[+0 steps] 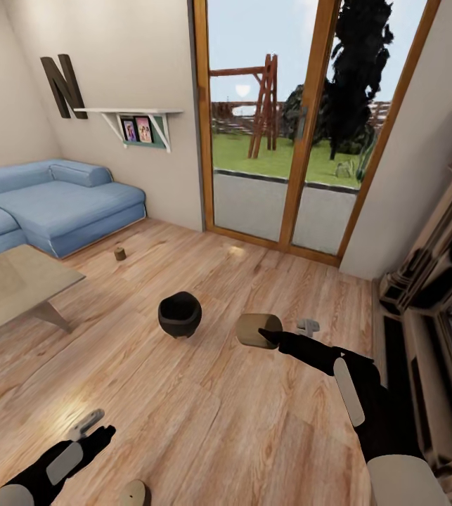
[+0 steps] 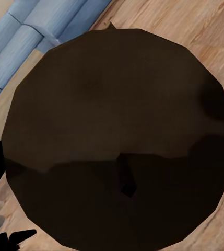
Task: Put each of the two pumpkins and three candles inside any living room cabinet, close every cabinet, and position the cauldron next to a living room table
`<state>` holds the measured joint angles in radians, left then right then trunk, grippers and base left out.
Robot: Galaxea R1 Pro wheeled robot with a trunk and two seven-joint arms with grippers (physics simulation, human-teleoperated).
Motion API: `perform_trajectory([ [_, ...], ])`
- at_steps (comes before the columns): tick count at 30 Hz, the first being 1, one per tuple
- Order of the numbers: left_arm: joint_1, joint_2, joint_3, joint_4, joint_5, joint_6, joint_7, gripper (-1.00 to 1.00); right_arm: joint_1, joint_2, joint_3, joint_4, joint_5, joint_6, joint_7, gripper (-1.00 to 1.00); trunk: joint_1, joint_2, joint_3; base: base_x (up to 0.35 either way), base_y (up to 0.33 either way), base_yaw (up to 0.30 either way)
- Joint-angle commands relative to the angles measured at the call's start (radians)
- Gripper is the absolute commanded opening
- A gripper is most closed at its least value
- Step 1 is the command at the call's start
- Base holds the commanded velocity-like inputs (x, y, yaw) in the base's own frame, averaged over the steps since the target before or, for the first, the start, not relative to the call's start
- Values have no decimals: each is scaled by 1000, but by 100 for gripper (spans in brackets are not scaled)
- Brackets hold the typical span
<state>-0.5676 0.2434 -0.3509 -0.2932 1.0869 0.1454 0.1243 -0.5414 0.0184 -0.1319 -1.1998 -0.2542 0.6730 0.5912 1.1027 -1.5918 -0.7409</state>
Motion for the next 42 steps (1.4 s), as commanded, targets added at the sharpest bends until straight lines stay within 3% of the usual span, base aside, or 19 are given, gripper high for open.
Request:
perform_trajectory([
  [1,-9,-9,1,-13,-3,1,15,100,0,0,0,-1,-2,0,-1,-100,4,-7,-3,0,0,0],
  [3,-46,-25,0,-28,-6,33,45,100,0,0,0,-1,-2,0,-1,-100,12,-21,-10,0,0,0],
  [7,-100,-29,1,-39,-3,179,115,100,0,0,0,-1,-2,1,-1,-100,27,-49,-22,0,0,0],
  [10,-130,-31,2,-46,-2,215,135,100,0,0,0,-1,-2,2,-1,-100,38,-70,-31,0,0,0],
  [13,-160,-49,3,-48,-3,226,146,100,0,0,0,-1,-2,2,-1,-100,50,-91,-41,0,0,0],
  [15,-189,-60,3,-49,-1,229,193,100,0,0,1,-1,-2,7,-1,-100,58,-105,-47,0,0,0],
  [21,-258,-66,4,-83,2,237,263,100,0,4,1,0,-2,23,-1,-100,81,-147,-66,0,0,0],
  [23,-286,-72,24,-80,2,236,328,100,0,5,2,1,-2,25,-1,-100,88,-161,-72,0,0,0],
  [26,-284,-103,24,-30,-9,228,355,100,0,4,2,0,-2,26,-1,-100,100,-182,-82,0,0,0],
  [38,-285,-91,29,5,-4,227,347,100,0,3,2,-1,-2,28,0,-100,146,-266,-119,0,0,0],
  [42,-285,-71,30,4,0,227,347,100,0,3,2,-2,-2,28,0,-100,161,-294,-132,0,0,0],
])
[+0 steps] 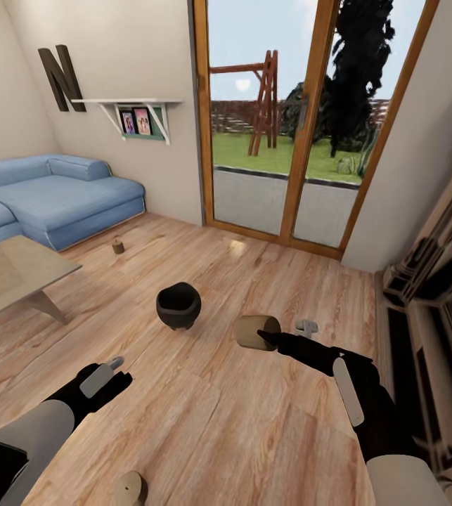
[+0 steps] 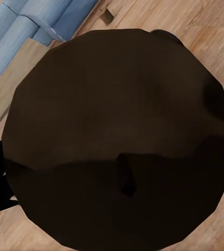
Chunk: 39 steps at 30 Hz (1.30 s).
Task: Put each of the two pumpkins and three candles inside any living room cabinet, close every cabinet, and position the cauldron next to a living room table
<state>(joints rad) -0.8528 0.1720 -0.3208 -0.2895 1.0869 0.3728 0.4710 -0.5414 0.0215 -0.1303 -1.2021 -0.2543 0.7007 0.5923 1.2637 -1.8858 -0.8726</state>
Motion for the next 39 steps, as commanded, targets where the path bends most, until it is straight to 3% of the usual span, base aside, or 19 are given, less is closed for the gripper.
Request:
perform_trajectory([
  [1,0,3,0,0,1,0,0,100,0,0,0,0,-2,0,0,-100,4,-7,-3,0,0,0],
  [17,0,10,2,-1,2,0,-2,100,0,0,0,-2,-2,0,4,-100,65,-119,-53,0,0,0],
  [27,0,7,-1,6,3,-2,-2,100,0,-6,-2,-2,-2,2,93,-100,104,-189,-85,0,0,0],
  [39,0,1,0,43,2,13,0,100,0,-8,0,-2,-1,2,103,-100,150,-273,-122,0,0,0],
])
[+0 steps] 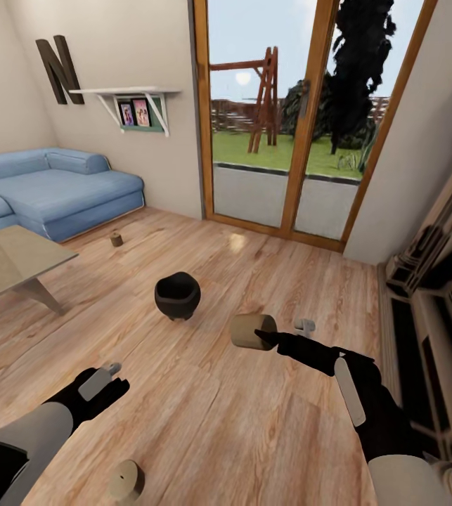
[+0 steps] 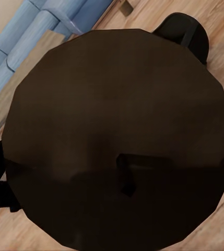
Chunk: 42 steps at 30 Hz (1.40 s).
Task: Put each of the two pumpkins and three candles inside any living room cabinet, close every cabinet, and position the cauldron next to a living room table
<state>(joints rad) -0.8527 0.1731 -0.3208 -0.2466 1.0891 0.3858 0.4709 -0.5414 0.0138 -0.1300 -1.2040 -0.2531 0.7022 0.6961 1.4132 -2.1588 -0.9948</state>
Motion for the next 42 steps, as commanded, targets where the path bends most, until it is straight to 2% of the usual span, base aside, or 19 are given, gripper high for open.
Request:
perform_trajectory([
  [1,0,3,-1,2,0,0,-6,100,0,1,1,0,-2,0,0,-100,4,-7,-3,0,0,0],
  [5,3,0,-2,31,-1,-3,-34,100,0,2,0,0,-2,-1,1,-100,19,-35,-16,0,0,0],
  [9,4,-6,-4,78,-3,-6,-89,100,0,2,0,0,-2,-1,6,-100,35,-63,-28,0,0,0],
  [14,4,2,-4,93,-3,-7,-117,100,0,1,0,-1,-2,0,6,-100,54,-98,-44,0,0,0],
  [20,6,-1,-6,142,-8,-12,-119,100,0,0,0,-1,-2,0,7,-100,77,-140,-63,0,0,0],
  [42,6,8,-7,142,-12,-16,-120,100,0,2,0,0,-2,0,7,-100,161,-294,-132,0,0,0],
])
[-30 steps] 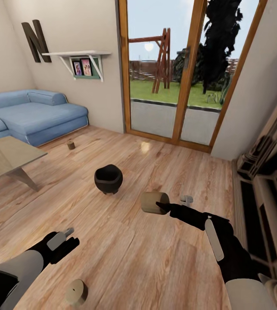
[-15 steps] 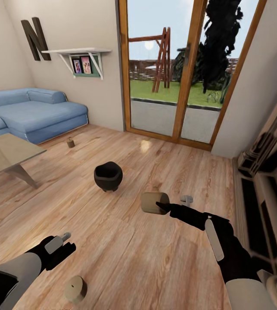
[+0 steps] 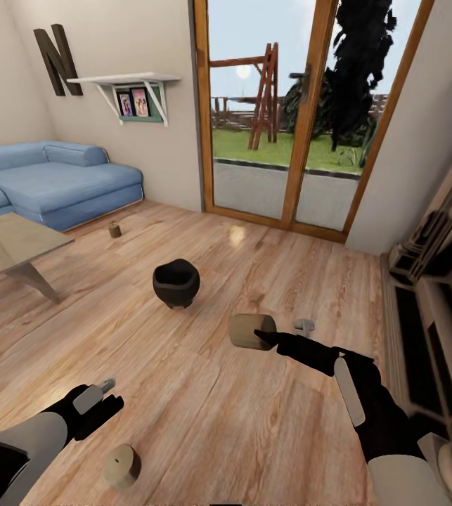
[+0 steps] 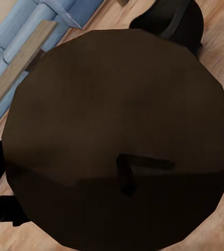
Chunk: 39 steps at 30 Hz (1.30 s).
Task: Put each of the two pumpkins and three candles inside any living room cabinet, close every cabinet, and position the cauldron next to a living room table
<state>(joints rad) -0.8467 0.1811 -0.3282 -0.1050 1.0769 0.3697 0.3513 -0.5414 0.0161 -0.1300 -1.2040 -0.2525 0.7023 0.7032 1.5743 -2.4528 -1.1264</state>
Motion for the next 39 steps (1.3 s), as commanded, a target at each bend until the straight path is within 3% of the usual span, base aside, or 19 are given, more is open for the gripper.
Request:
perform_trajectory([
  [1,0,0,0,0,0,0,0,100,0,0,0,0,-2,0,-1,-100,4,-7,-3,0,0,0],
  [7,0,0,0,0,0,-1,0,100,0,1,1,0,-2,0,-1,-100,26,-47,-22,0,0,0],
  [39,0,-2,0,-3,0,-14,0,100,0,1,0,0,-2,0,-1,-100,40,-55,-146,0,0,0],
])
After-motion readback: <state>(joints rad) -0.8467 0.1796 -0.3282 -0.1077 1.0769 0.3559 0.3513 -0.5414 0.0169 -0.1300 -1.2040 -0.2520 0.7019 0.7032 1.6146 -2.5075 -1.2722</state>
